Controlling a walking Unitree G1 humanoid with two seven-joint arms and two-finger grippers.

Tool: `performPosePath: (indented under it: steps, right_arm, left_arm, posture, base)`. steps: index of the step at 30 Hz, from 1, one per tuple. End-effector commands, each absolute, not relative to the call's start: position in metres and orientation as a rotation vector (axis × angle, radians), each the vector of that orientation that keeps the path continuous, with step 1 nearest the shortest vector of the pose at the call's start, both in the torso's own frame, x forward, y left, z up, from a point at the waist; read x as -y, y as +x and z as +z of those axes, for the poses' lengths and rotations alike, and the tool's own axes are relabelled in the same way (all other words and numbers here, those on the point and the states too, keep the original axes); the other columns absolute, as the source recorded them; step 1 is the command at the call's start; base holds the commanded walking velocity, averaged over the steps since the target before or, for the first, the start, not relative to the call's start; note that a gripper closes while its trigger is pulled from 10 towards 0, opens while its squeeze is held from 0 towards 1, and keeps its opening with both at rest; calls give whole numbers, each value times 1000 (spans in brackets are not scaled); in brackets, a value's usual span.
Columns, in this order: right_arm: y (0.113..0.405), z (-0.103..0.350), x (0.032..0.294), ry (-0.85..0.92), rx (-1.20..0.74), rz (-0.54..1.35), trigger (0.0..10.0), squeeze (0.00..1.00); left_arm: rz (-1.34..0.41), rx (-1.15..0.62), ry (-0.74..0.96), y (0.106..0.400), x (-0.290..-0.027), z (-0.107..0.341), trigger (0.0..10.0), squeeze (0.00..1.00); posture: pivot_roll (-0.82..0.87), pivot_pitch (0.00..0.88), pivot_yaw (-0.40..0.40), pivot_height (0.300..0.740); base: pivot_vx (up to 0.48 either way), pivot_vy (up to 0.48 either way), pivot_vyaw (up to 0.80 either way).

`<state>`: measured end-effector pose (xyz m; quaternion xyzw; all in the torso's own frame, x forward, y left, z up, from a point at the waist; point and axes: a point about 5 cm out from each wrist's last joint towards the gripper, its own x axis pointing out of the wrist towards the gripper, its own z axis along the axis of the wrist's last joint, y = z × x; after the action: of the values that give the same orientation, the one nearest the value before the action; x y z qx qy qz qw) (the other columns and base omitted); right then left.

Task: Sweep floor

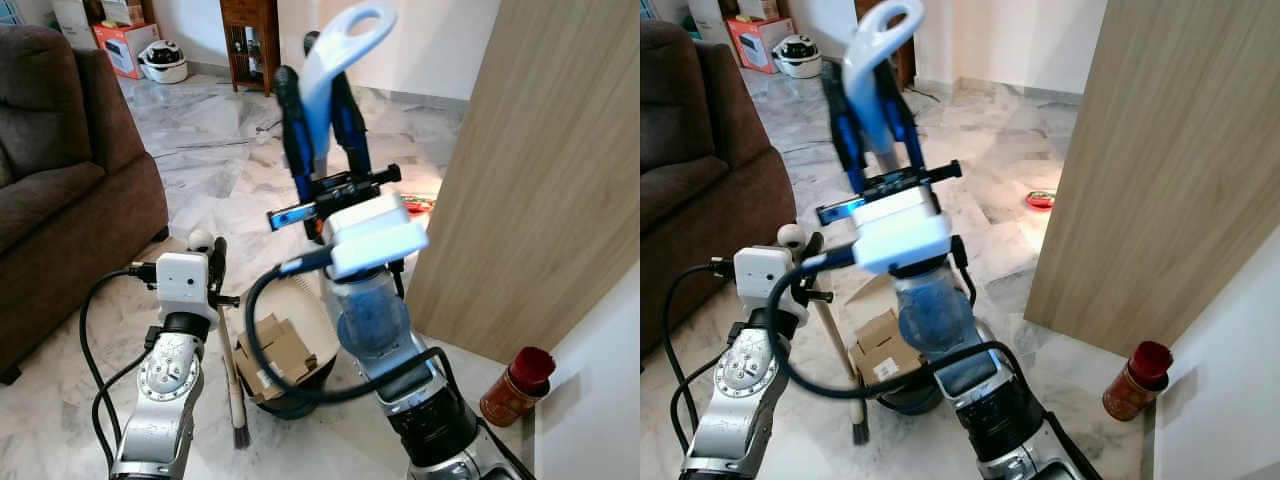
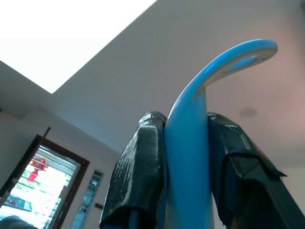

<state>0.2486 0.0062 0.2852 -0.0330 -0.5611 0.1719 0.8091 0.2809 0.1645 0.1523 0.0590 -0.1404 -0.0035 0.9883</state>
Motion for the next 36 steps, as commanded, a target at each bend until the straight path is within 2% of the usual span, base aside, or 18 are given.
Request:
performPosePath:
  steps: [1,12,20,36]
  right_arm:
    - [226,307,-14,37,1327,372,10000,0]
    - [218,306,-15,-2,1392,391,10000,0]
    - [203,305,-17,-101,1525,391,10000,0]
    - [194,303,-16,-171,1612,344,10000,0]
  left_arm:
    - [4,325,142,282,-167,160,10000,0]
    - [-1,326,153,282,-167,160,10000,0]
    - [-7,326,159,282,-165,159,10000,0]
    - [-10,332,162,282,-164,162,10000,0]
  posture:
    - [52,0,8,740]
    - [52,0,8,740]
    - [51,0,9,740]
    - [52,0,8,740]
  base:
    - [0,0,0]
    - [0,0,0]
    - [0,0,0]
    - [0,0,0]
